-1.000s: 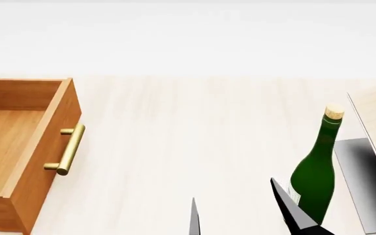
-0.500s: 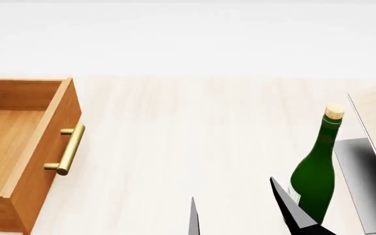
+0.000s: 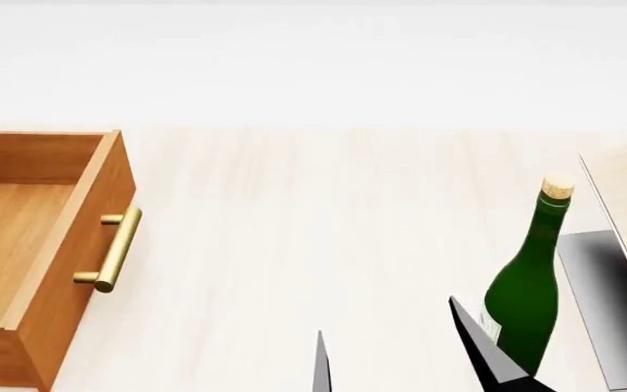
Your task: Put the bowl on top of the cabinet.
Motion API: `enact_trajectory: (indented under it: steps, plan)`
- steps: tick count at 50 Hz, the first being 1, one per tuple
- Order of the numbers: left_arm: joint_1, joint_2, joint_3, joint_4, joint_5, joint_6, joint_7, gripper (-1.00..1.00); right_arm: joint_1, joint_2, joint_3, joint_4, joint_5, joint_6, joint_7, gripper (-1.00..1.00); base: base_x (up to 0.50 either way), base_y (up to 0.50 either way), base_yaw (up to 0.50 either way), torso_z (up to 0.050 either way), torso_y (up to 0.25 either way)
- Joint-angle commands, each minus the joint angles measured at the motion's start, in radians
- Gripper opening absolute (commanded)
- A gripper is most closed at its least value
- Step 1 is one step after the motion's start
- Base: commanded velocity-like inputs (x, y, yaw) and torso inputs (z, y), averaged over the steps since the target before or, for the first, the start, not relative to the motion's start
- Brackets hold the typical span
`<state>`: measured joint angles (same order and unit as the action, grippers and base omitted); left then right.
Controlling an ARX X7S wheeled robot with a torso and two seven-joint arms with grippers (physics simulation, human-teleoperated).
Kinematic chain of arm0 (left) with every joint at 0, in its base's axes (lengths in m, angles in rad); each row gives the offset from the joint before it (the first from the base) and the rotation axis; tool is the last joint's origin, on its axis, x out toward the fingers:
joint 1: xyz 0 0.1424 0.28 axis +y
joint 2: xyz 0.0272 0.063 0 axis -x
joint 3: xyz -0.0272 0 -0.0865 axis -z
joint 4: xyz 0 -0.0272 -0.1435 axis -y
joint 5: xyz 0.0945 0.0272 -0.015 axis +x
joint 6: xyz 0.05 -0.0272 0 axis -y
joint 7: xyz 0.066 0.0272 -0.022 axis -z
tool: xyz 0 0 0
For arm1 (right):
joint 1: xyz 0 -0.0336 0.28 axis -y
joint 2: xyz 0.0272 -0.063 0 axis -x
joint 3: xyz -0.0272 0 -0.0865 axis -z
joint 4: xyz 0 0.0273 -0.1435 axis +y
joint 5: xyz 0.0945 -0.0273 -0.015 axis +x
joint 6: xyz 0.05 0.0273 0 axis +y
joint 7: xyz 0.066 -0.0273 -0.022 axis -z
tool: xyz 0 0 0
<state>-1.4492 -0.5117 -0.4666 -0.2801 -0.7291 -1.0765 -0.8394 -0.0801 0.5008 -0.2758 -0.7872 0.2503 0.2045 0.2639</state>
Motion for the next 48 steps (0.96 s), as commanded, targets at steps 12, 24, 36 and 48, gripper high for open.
enact_trajectory:
  steps: [12, 24, 36, 48]
  plan:
    - [0.360, 0.088, -0.096, 0.835, -0.330, -0.206, 0.045, 1.00, -0.014, 0.003, 0.034, -0.004, -0.013, -0.032, 0.033, 1.00, 0.00, 0.00, 0.00, 0.000, 0.000]
    - [0.846, 0.213, -0.003, 1.227, 0.000, 0.270, 0.361, 1.00, -0.030, 0.009, 0.133, -0.037, -0.020, -0.077, 0.092, 1.00, 0.00, 0.00, 0.00, 0.000, 0.000]
    - [1.273, 0.385, 0.167, 1.128, 0.364, 0.944, 0.674, 1.00, -0.056, 0.010, 0.188, -0.029, -0.035, -0.144, 0.115, 1.00, 0.00, 0.00, 0.00, 0.000, 0.000]
    - [1.467, 0.464, 0.199, 0.902, 0.421, 1.445, 0.836, 1.00, -0.150, 0.007, 0.301, -0.036, -0.069, -0.327, 0.146, 1.00, 0.00, 0.00, 0.00, 0.000, 0.000]
